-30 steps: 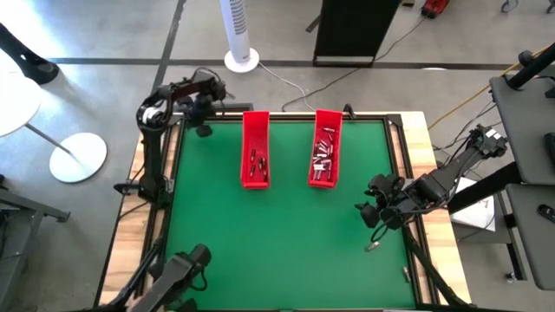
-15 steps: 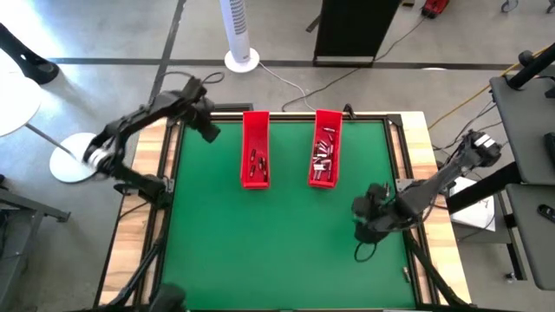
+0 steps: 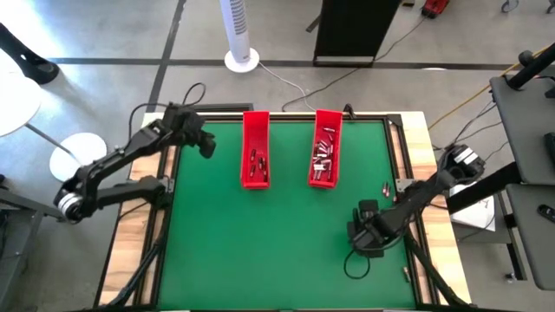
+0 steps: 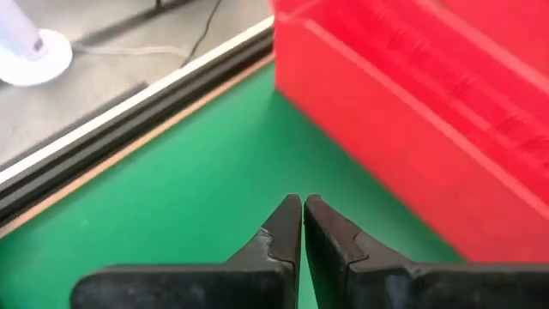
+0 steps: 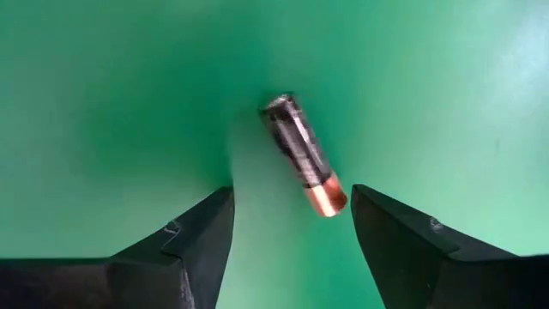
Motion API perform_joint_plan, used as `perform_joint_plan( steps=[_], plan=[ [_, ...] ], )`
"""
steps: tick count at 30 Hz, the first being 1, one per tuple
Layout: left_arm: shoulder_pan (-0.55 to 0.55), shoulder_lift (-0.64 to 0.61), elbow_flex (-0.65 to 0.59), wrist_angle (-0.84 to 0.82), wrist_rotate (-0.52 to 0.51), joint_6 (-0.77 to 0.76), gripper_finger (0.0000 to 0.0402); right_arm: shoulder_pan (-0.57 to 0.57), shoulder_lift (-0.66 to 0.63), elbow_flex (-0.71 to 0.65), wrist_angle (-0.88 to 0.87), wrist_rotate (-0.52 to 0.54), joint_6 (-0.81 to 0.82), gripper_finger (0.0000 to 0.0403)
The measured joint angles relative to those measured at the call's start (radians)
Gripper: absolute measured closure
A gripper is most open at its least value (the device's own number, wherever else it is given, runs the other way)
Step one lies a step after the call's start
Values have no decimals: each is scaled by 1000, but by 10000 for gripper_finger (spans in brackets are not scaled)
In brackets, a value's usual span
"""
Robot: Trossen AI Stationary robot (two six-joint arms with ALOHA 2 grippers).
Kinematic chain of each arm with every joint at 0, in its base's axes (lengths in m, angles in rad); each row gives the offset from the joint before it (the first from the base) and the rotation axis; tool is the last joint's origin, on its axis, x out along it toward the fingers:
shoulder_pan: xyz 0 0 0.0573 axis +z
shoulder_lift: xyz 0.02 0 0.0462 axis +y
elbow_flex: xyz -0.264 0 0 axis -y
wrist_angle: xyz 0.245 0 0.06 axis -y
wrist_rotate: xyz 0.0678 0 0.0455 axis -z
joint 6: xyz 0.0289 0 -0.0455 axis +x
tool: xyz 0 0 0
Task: Sort batteries
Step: Put the black battery into the left red bin
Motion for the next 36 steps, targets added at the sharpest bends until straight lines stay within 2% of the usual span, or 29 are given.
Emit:
perform_joint_plan(
  steps=[8, 16, 22, 27, 36],
  plan=[
    [-145, -89, -96, 278, 32, -124, 401, -49, 51, 3, 51, -14, -127, 216],
    [-306, -100, -185, 630, 18, -186, 401, -69, 46, 2, 76, -34, -136, 303],
    [-398, -81, -276, 922, 13, -197, 401, -69, 46, 2, 92, -1, -88, 364],
    [-473, -70, -350, 1113, 14, -204, 401, -72, 46, 2, 107, 25, -54, 368],
    [-564, -68, -371, 1117, 52, -188, 401, -81, 49, 84, 137, 12, -28, 365]
  ],
)
